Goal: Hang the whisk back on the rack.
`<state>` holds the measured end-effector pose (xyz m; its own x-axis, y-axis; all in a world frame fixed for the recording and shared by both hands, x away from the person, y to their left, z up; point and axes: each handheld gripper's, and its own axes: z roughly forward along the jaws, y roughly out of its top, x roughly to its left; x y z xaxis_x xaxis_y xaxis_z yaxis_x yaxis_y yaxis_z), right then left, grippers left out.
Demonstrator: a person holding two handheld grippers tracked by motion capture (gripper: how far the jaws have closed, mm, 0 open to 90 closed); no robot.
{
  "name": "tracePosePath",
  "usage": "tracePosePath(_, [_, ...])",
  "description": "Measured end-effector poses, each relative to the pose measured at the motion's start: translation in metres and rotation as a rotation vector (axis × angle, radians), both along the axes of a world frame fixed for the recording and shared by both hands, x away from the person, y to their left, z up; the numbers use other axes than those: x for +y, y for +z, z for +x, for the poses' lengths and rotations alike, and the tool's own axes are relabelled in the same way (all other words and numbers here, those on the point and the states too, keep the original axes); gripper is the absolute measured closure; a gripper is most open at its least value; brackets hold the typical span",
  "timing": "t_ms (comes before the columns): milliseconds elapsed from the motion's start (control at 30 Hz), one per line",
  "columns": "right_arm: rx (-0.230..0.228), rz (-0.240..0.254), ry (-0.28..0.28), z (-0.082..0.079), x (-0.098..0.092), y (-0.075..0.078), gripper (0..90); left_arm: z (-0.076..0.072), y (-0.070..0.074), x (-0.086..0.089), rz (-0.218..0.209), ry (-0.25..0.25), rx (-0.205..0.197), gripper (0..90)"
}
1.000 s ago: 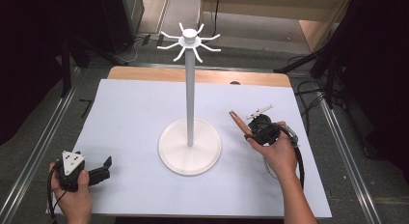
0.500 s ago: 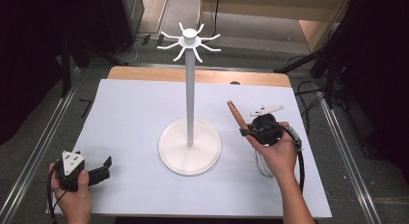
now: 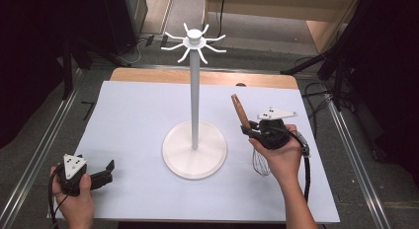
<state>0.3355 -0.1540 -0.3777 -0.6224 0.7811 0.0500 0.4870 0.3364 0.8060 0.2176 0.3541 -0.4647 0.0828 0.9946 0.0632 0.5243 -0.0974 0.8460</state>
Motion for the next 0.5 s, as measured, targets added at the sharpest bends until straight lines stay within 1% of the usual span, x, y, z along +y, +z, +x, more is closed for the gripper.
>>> tracePosePath(100, [-0.029, 0.040, 0.002, -0.003, 0.000, 0.005, 70.1, 0.000, 0.000, 0.000, 0.001, 0.001, -0.001, 0.3])
tracePosePath(233, [-0.073, 0.066, 0.011, -0.007, 0.001, 0.012, 70.1, 0.000, 0.000, 0.000, 0.001, 0.000, -0.001, 0.3])
tracePosePath(300, [-0.089, 0.090, 0.011, -0.009, 0.002, 0.015, 70.1, 0.000, 0.000, 0.000, 0.002, 0.000, -0.001, 0.3])
tracePosePath(367, [-0.111, 0.099, 0.013, -0.011, 0.003, 0.018, 70.1, 0.000, 0.000, 0.000, 0.001, 0.001, -0.002, 0.3])
tracePosePath(400, [-0.129, 0.105, 0.009, -0.013, 0.005, 0.022, 70.1, 0.000, 0.000, 0.000, 0.001, 0.001, -0.003, 0.3])
tracePosePath(433, [-0.129, 0.105, 0.009, -0.013, 0.005, 0.022, 70.1, 0.000, 0.000, 0.000, -0.001, 0.002, -0.004, 0.3])
tracePosePath(500, [-0.146, 0.110, 0.011, -0.015, 0.006, 0.024, 70.1, 0.000, 0.000, 0.000, -0.001, 0.002, -0.001, 0.3])
